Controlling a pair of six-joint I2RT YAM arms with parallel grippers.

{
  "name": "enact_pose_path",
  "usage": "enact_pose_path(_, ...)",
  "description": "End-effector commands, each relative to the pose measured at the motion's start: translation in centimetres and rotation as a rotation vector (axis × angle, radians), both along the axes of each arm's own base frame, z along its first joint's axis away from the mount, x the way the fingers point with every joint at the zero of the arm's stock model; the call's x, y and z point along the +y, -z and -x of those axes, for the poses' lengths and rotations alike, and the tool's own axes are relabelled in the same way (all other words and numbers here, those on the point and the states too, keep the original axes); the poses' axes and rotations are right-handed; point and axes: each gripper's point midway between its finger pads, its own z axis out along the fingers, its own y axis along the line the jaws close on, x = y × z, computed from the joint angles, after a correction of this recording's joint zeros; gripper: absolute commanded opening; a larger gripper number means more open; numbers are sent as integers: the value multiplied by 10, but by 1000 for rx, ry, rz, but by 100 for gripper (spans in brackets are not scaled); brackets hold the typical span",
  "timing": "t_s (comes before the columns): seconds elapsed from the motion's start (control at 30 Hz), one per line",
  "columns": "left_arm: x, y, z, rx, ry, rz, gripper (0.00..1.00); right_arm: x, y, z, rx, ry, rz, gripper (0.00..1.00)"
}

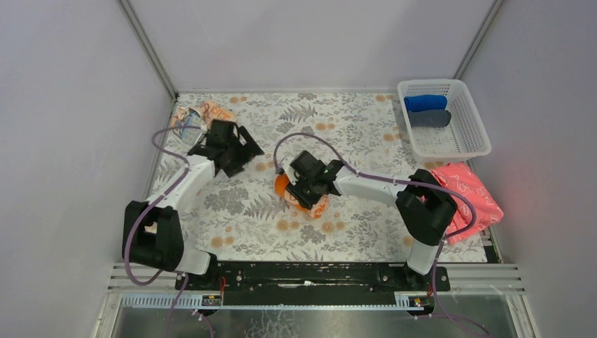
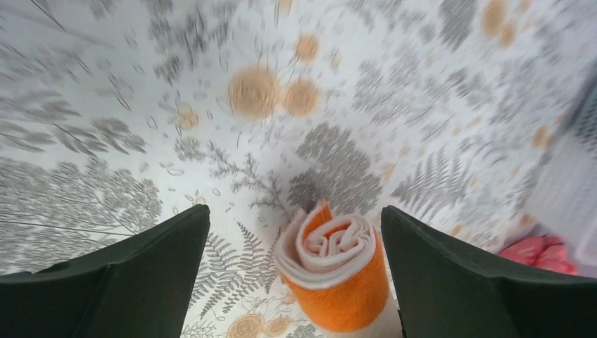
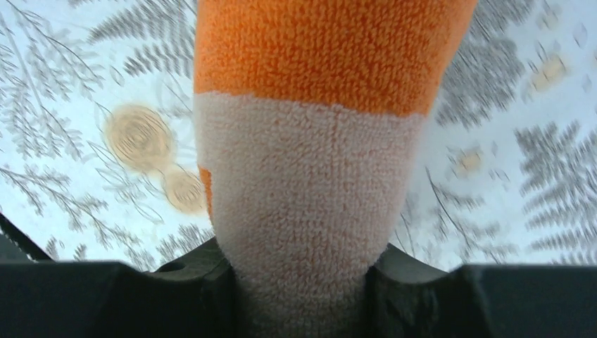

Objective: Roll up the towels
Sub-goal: Pick up the towel at the center of the board, then place the towel in the bin.

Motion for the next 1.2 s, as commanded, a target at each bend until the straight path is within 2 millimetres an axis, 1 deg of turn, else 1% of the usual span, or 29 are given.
enact_pose_path(0.0,44,-58,-11,-122,-41,-119,92,-38,-38,-13,6,122,1,0)
enact_pose_path(0.07,62,-80,-12,-168,-63,-182,94,-54,-53,-28,2,205,-13,0)
enact_pose_path(0.17,87,-104,-9,-217,-92,-290,97,-85,-84,-56,-32,372,-40,0)
enact_pose_path(0.2,94,-111,-9,-232,-102,-322,98,-100,-93,-68,-37,443,-47,0)
enact_pose_path(0.3,110,-126,-4,-274,-111,-405,100,-144,-117,-93,-40,667,-85,0)
enact_pose_path(0.37,117,-128,-1,-285,-119,-441,100,-175,-132,-109,-40,828,-124,0)
enact_pose_path(0.43,121,-125,2,-284,-128,-463,100,-210,-144,-124,-63,992,-147,0)
enact_pose_path(0.6,125,-116,6,-272,-130,-482,100,-292,-165,-150,-142,1354,-134,0)
enact_pose_path(0.7,124,-113,7,-274,-126,-476,100,-345,-169,-160,-201,1583,-44,0)
enact_pose_path(0.83,123,-106,8,-261,-121,-472,100,-390,-171,-179,-248,1769,6,0)
enact_pose_path(0.93,121,-104,9,-258,-115,-467,100,-421,-166,-189,-283,1894,24,0)
enact_pose_path(1.0,123,-103,9,-254,-121,-472,100,-438,-159,-196,-276,1958,18,0)
enact_pose_path(1.1,123,-100,9,-248,-121,-473,100,-461,-143,-203,-261,2045,35,0)
enact_pose_path(1.17,124,-99,8,-243,-122,-475,100,-471,-132,-209,-252,2088,38,0)
